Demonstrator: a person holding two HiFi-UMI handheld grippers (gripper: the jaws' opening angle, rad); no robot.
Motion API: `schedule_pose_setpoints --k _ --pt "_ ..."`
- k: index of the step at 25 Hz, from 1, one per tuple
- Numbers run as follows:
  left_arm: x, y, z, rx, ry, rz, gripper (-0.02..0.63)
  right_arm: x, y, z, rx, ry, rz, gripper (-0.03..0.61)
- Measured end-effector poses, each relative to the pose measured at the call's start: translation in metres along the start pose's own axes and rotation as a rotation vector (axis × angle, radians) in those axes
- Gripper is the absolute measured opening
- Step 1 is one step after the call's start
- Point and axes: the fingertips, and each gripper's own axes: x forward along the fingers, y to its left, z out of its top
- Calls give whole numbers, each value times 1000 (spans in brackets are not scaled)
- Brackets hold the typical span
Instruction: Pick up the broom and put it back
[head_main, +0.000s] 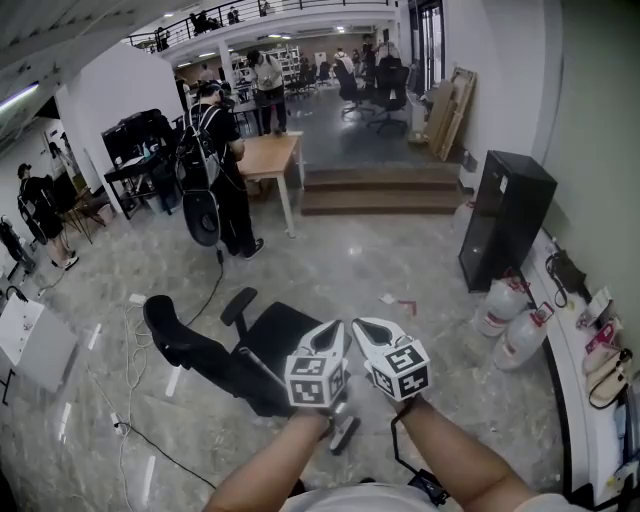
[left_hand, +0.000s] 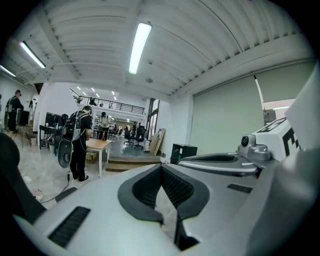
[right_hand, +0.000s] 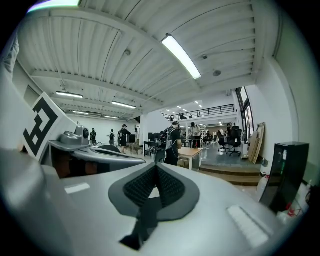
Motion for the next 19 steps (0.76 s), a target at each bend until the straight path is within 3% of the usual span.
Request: schedule_pose_setpoints --k 19 --pt "-17 25 7 -17 -19 52 5 21 30 16 22 -19 82 2"
